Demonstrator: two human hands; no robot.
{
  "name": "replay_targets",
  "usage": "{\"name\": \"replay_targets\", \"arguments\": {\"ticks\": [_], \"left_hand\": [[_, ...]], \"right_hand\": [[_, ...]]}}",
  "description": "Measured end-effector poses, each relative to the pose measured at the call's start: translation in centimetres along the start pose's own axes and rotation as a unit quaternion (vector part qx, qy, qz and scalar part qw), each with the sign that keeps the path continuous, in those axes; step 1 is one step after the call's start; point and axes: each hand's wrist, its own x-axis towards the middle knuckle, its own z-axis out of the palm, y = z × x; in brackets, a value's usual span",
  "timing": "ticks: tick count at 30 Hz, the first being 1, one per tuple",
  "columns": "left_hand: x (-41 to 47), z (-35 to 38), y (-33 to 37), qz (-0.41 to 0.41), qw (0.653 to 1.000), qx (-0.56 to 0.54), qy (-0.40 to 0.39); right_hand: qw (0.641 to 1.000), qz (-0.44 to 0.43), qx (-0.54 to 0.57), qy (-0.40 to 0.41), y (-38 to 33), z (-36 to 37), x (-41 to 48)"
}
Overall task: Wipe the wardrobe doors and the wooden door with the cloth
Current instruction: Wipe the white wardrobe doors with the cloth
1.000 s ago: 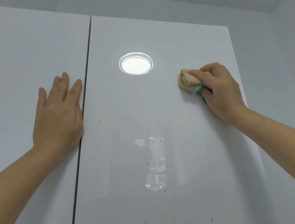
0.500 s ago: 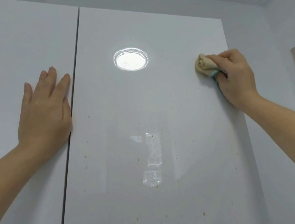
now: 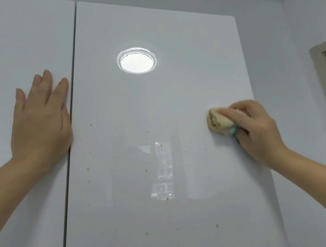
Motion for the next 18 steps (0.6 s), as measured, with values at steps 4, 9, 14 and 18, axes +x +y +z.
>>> {"name": "replay_targets", "arguments": {"ticks": [4, 9, 14, 18], "left_hand": [[0.0, 0.0, -0.1, 0.004, 1.000, 0.000, 0.000], [0.0, -0.2, -0.1, 0.001, 1.000, 0.000, -0.002], [0.0, -0.2, -0.1, 0.005, 1.000, -0.003, 0.000], [-0.1, -0.3, 0.0, -0.001, 1.000, -0.011, 0.000]], "right_hand": [[0.997, 0.066, 0.003, 0.050, -0.5, 1.5, 5.0], [0.999, -0.009, 0.016, 0.042, -4.6, 2.7, 1.6], [0.987, -0.156, 0.017, -0.015, -8.6, 2.7, -3.2], [0.995, -0.101, 0.020, 0.000, -7.6, 3.0, 1.7]]}}
